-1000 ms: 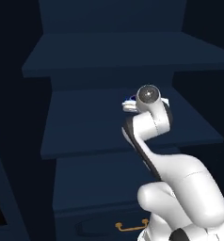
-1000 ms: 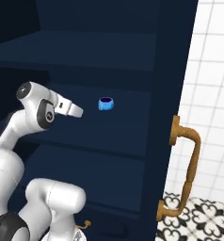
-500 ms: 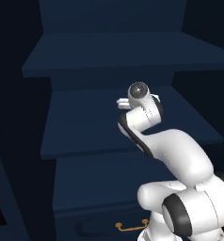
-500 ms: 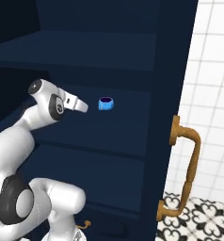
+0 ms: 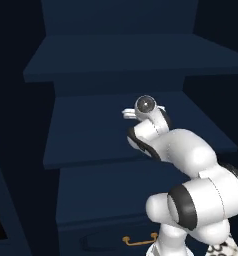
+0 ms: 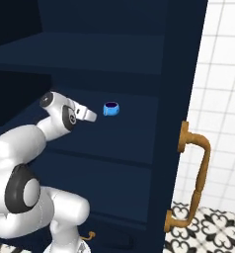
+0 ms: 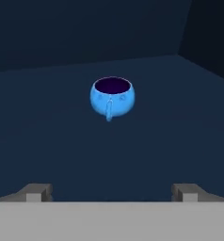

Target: Gather all objects into one cabinet and sort the glasses and bowls to opposite sides.

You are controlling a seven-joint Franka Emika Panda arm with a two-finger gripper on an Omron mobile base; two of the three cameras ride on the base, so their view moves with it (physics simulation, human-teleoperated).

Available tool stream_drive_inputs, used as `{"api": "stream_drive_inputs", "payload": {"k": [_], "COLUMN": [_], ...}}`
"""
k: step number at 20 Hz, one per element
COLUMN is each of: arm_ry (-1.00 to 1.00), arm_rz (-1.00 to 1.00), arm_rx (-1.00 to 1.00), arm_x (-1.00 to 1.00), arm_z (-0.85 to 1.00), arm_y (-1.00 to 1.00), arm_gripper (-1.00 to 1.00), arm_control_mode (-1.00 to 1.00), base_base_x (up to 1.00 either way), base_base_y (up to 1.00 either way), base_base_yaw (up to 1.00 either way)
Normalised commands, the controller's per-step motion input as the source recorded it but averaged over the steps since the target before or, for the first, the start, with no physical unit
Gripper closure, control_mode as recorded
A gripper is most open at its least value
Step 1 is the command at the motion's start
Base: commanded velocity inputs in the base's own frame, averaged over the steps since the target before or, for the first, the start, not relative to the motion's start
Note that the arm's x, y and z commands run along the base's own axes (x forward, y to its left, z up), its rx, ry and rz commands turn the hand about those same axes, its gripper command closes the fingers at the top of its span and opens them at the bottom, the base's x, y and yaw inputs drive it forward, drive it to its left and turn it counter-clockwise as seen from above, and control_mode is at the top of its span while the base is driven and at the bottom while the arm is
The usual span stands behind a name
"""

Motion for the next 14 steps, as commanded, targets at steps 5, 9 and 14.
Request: {"api": "stream_drive_inputs", "payload": {"k": [5, 9, 14], "arm_ry": [0.35, 0.19, -0.27], "arm_rz": [-0.15, -0.06, 0.0], "arm_rx": [0.25, 0.05, -0.09], "arm_x": [0.42, 0.21, 0.04], "arm_z": [0.22, -0.07, -0.72], "arm_y": [0.0, 0.0, 0.0], "arm_gripper": [-1.0, -1.0, -1.0], "arm_control_mode": [-1.0, -1.0, -1.0], "base_base_x": [0.0, 0.0, 0.0], "base_base_y": [0.0, 0.0, 0.0], "base_base_yaw": [0.0, 0.0, 0.0]}}
